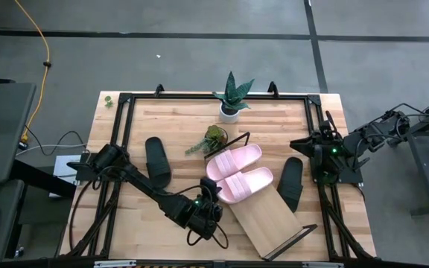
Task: Pick and place slides into the shelf
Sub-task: Put the pink slipper on the shelf
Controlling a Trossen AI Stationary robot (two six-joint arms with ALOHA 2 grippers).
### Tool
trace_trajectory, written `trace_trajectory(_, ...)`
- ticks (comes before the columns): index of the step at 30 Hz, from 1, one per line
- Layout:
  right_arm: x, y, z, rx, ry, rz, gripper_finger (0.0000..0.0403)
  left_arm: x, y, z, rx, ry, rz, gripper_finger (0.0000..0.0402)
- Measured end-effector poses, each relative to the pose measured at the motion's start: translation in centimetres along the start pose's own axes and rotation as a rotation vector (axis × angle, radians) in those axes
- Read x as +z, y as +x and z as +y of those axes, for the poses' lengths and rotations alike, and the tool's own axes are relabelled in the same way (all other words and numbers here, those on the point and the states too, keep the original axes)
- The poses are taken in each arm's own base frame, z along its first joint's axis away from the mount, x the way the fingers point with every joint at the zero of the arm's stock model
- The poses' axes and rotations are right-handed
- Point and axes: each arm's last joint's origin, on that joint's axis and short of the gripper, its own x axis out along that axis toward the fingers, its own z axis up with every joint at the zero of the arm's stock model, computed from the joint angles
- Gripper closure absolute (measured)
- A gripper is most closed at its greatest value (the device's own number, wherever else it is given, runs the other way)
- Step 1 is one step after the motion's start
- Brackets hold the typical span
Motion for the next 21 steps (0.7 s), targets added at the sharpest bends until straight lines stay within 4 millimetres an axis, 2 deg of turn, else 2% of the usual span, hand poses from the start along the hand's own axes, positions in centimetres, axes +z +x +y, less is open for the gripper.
trace_trajectory(6, 0.00, 0.00, 0.01, 0.000, 0.001, 0.000, 0.0284, -0.11, 0.79, 0.29, -0.115, -0.046, 0.011, 0.0207)
trace_trajectory(14, 0.00, 0.00, 0.01, 0.001, 0.000, 0.000, 0.0284, -0.13, 0.75, 0.19, -0.144, -0.065, 0.012, 0.0204)
trace_trajectory(21, 0.00, 0.00, 0.01, 0.001, -0.002, 0.001, 0.0284, -0.34, 1.05, 0.25, -0.211, -0.159, 0.039, 0.0204)
